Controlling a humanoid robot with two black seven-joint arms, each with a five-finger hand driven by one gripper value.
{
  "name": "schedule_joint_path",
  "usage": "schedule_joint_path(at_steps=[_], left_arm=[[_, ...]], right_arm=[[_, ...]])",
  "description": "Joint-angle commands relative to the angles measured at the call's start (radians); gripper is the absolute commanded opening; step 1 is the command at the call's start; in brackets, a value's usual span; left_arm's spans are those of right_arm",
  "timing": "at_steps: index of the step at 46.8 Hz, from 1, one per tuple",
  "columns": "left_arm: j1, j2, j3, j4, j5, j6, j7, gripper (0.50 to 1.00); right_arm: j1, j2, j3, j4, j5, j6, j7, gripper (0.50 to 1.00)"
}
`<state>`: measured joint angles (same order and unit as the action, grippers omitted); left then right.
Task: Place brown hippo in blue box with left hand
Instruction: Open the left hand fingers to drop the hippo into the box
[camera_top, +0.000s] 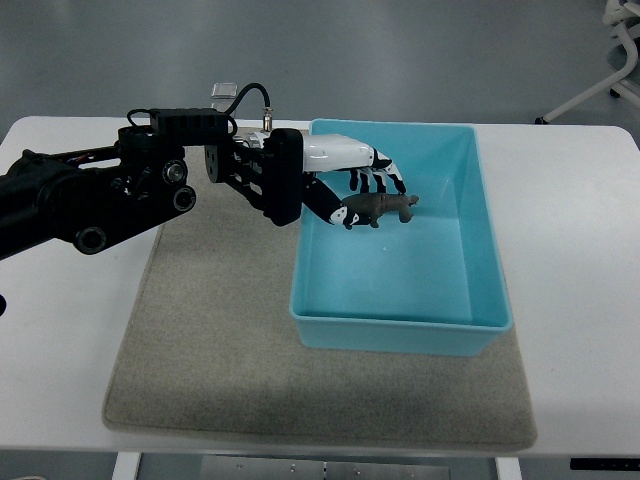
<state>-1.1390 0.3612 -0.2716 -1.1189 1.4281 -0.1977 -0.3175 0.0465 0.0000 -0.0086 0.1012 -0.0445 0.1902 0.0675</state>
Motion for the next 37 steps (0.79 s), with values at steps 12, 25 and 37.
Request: schedule_joint_path(at_steps=[12, 25, 37], left_arm=[[0.018, -0.005, 0.002, 0.001, -0.002, 0.0, 0.0, 0.701], [0.021, -0.005, 0.002, 0.001, -0.002, 0.0, 0.0, 0.758], [0.015, -0.005, -0.009, 0.008, -0.005, 0.01, 0.0, 0.765]], right_arm=[[0.0, 0.0, -0.001, 0.0, 0.0, 0.0, 0.0, 0.936], [0.0, 0.0, 0.001, 0.0, 0.0, 0.0, 0.0, 0.936], [0.0, 0.0, -0.001, 0.0, 0.0, 0.0, 0.0, 0.936]])
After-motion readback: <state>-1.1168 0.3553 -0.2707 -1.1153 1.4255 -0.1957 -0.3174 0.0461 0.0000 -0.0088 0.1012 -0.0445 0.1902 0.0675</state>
